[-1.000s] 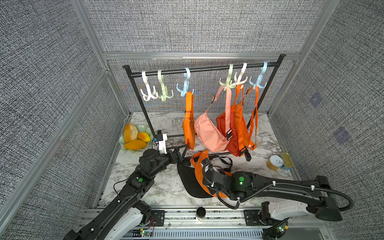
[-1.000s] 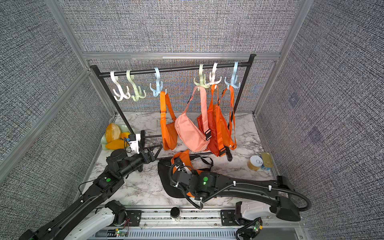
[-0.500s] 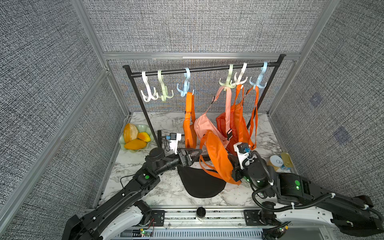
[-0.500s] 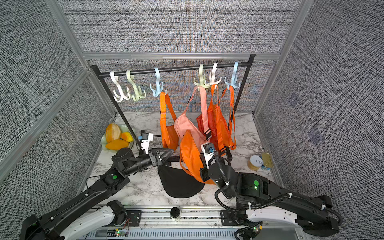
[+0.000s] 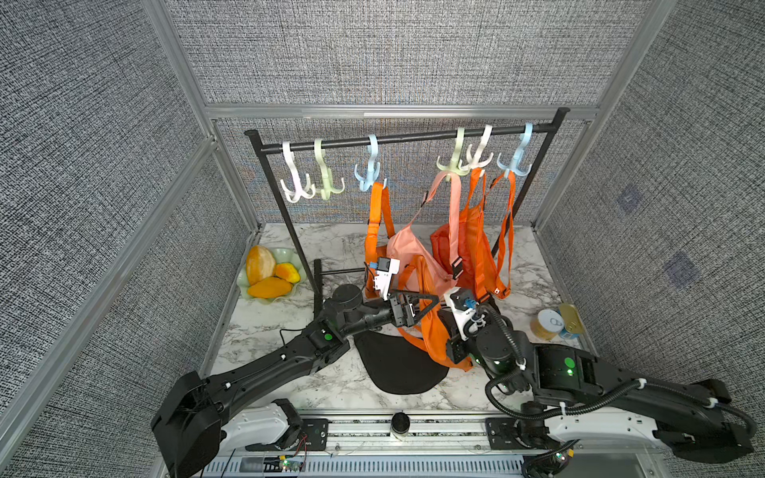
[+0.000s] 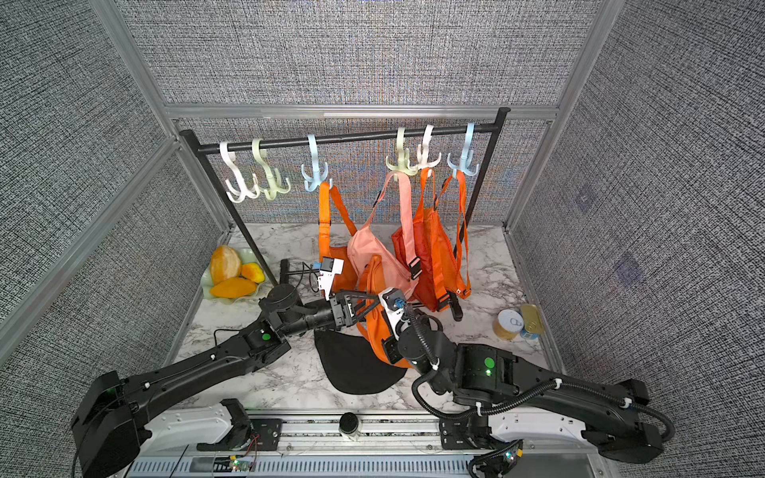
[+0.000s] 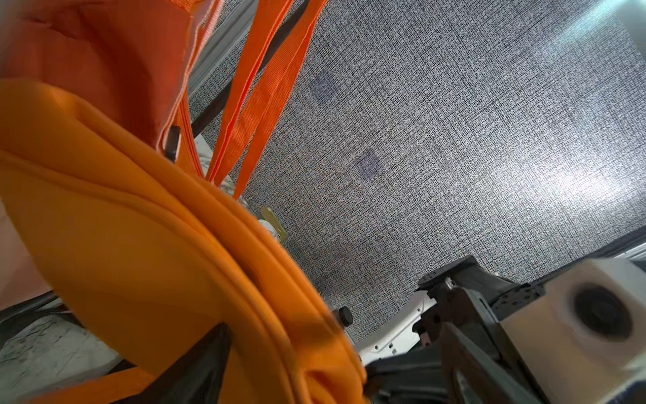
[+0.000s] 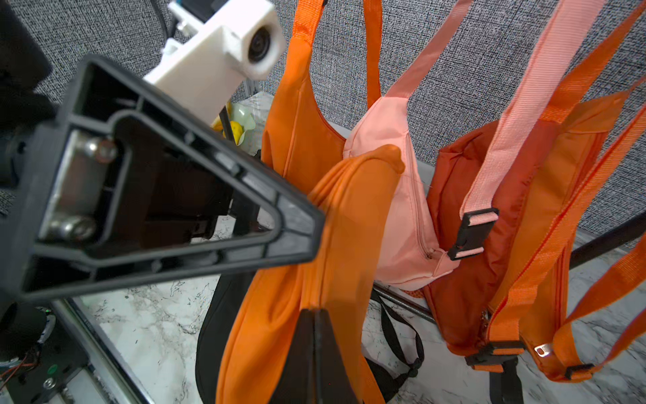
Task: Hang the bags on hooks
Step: Pick up the bag from the bag.
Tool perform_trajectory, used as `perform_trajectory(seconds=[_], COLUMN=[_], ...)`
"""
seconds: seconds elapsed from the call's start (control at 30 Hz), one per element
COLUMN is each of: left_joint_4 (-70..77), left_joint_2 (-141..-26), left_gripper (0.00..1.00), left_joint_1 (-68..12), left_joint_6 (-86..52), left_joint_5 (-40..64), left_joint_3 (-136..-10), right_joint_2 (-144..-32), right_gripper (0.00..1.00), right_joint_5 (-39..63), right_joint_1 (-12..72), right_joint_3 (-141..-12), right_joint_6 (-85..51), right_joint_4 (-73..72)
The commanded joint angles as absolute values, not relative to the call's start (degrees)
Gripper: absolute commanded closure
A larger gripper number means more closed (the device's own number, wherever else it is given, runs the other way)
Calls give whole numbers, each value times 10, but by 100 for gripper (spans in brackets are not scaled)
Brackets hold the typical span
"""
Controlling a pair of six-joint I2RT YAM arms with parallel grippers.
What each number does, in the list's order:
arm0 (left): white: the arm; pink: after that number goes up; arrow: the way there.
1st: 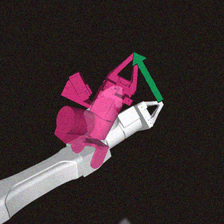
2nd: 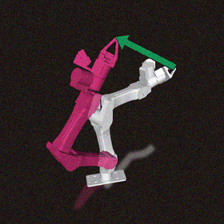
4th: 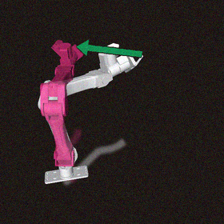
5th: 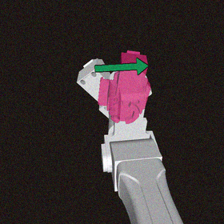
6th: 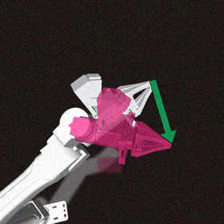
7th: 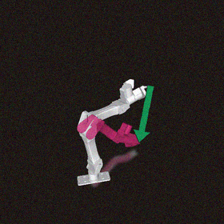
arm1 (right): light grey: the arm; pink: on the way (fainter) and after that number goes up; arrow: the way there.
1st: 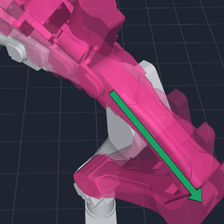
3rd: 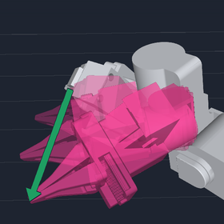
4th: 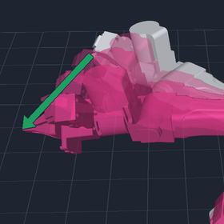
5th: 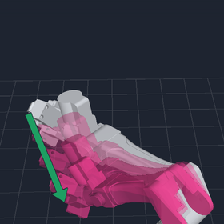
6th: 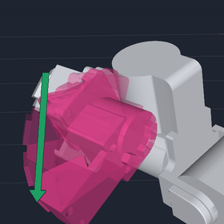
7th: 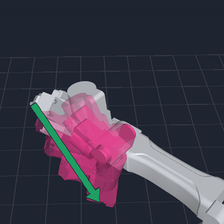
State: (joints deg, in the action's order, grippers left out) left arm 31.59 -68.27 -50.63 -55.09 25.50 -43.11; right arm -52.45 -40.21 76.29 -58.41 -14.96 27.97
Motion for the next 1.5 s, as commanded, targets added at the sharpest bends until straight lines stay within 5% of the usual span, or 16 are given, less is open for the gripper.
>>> perform_trajectory(seconds=[0.0, 0.27, 0.57, 0.73, 0.93, 1.27, 1.47], left_joint_4=[342, 280, 231, 229, 153, 11, -45], left_joint_2=[-688, -690, -657, -616, -563, -544, -549], left_gripper=[15, 71, 99, 100, 100, 100, 100], left_joint_1=[-509, -512, -514, -513, -499, -469, -466], left_joint_6=[-549, -525, -458, -405, -317, -220, -192], left_joint_5=[259, 233, 246, 289, 355, 426, 431], left_joint_3=[-437, -450, -465, -470, -529, -637, -682], right_joint_2=[-533, -536, -516, -439, -291, -280, -350], right_gripper=[100, 100, 91, 50, 27, 3, 1], right_joint_5=[-415, -421, -409, -391, -470, -525, -494], right_joint_1=[771, 785, 802, 803, 803, 802, 745], right_joint_3=[-586, -591, -610, -602, -573, -568, -595], right_joint_6=[-138, -114, -99, -99, -115, -164, -159], right_joint_4=[254, 248, 274, 272, 260, 352, 368])
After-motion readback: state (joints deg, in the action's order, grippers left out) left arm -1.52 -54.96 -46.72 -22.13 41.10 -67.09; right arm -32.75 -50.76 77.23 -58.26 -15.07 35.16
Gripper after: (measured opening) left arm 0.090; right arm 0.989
